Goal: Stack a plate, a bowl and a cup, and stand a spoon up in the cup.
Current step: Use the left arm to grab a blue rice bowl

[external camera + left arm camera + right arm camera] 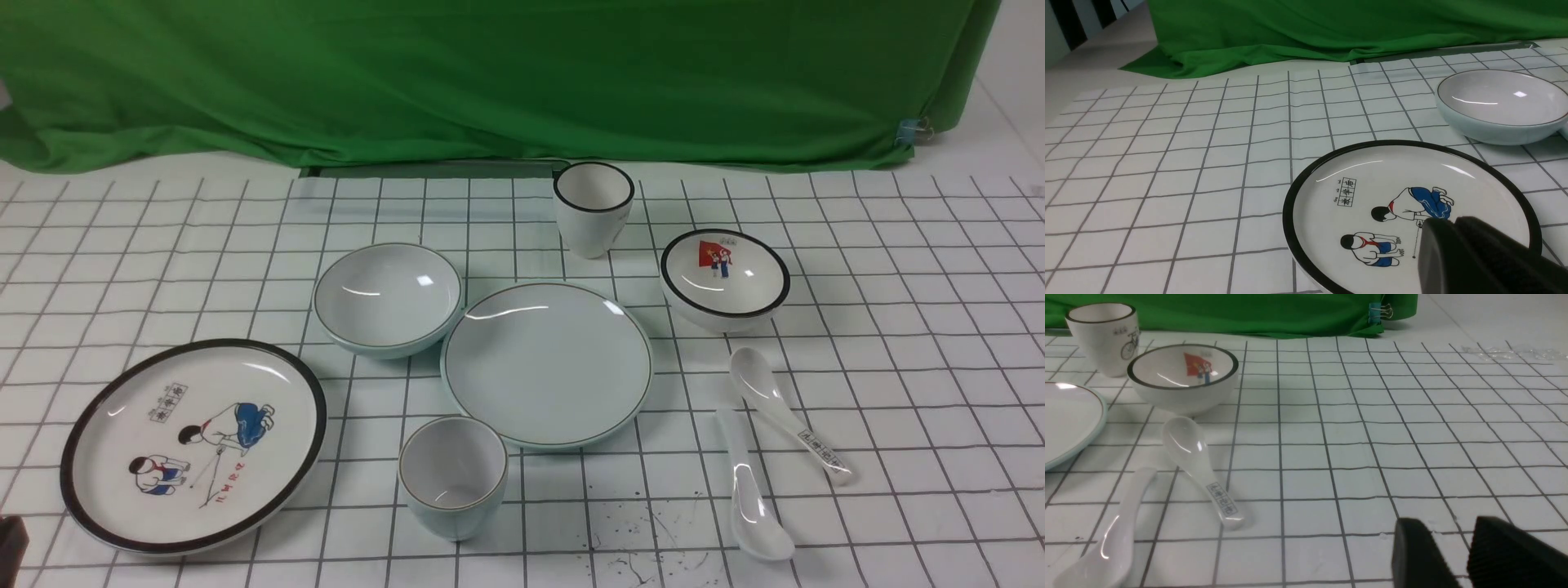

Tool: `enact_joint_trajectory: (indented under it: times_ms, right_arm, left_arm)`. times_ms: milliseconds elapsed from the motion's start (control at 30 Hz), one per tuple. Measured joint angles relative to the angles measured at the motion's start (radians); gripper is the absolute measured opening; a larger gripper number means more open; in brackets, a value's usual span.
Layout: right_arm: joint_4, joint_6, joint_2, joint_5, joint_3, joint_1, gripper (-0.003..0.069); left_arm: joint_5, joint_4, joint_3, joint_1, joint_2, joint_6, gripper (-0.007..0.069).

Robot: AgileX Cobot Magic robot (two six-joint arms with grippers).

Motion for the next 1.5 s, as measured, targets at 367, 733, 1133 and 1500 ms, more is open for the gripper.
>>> enact_joint_trajectory:
  times_ms: [367, 733, 1133, 1500]
  right_arm:
    - [0.0, 0.001, 0.0, 0.0, 0.0, 0.0, 0.0242]
    - [0.0, 0.0, 0.0, 0.0, 0.0, 0.0, 0.0242]
    - [0.001, 0.005, 0.0, 0.0, 0.0, 0.0, 0.0242]
    - [0.289, 0.84, 0.0, 0.0, 0.0, 0.0, 0.0242]
  left_arm:
    - [0.001, 0.0, 0.0, 0.0, 0.0, 0.0, -0.0029]
    - [0.001, 0.003, 0.0, 0.0, 0.0, 0.0, -0.0029]
    - [-0.002, -0.035, 0.0, 0.0, 0.0, 0.0, -0.0029]
    - [-0.053, -0.778, 0.0, 0.0, 0.0, -0.354, -0.0029]
